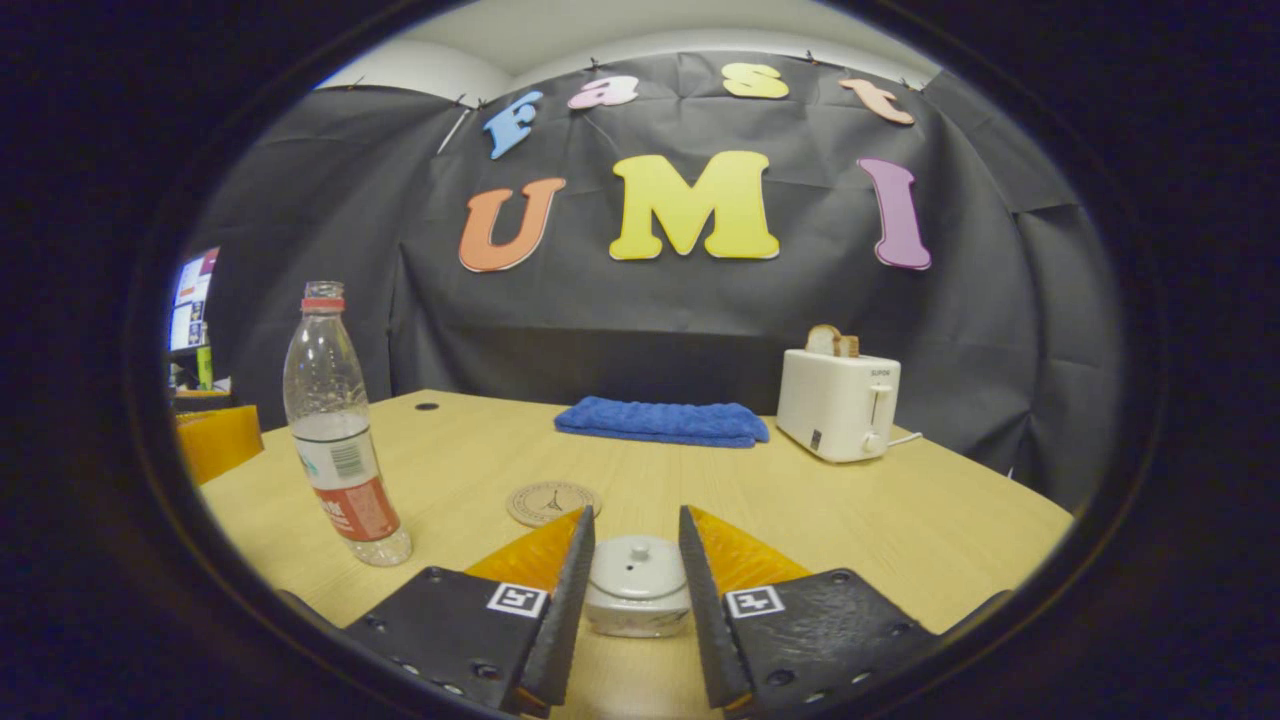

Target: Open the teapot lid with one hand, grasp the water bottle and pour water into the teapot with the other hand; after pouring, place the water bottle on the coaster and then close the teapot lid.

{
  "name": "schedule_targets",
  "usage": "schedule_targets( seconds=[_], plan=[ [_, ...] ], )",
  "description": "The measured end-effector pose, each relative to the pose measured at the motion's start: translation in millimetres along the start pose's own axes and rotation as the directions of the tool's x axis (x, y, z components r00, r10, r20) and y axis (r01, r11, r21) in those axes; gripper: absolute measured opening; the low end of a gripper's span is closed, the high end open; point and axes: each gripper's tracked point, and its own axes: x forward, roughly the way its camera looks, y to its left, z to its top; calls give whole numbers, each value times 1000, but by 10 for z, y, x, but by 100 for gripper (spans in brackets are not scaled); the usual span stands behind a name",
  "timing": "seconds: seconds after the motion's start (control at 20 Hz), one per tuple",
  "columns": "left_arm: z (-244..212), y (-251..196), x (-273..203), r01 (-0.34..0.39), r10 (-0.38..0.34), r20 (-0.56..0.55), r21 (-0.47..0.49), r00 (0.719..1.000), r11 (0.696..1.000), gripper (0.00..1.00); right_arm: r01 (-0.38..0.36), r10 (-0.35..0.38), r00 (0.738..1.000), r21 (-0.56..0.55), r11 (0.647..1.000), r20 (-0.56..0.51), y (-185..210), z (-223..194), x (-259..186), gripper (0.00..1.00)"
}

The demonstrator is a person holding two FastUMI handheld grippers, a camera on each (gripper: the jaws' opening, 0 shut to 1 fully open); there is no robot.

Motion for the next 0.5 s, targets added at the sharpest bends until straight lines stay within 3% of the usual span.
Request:
schedule_targets(
  seconds=[0.05,0.25,0.5],
  plan=[
    [-13,1,9,0,0,-3,-1,1000,1000,98,2,-2,1000,4,1000,0,2,-4,17,39],
    [-65,9,53,-5,5,-6,-2,1000,1000,98,19,-19,1000,-21,1000,2,-22,-12,52,10],
    [-165,-98,104,23,-23,-13,-10,1000,1000,98,-7,7,1000,-20,1000,-2,-40,2,61,8]
  ],
)
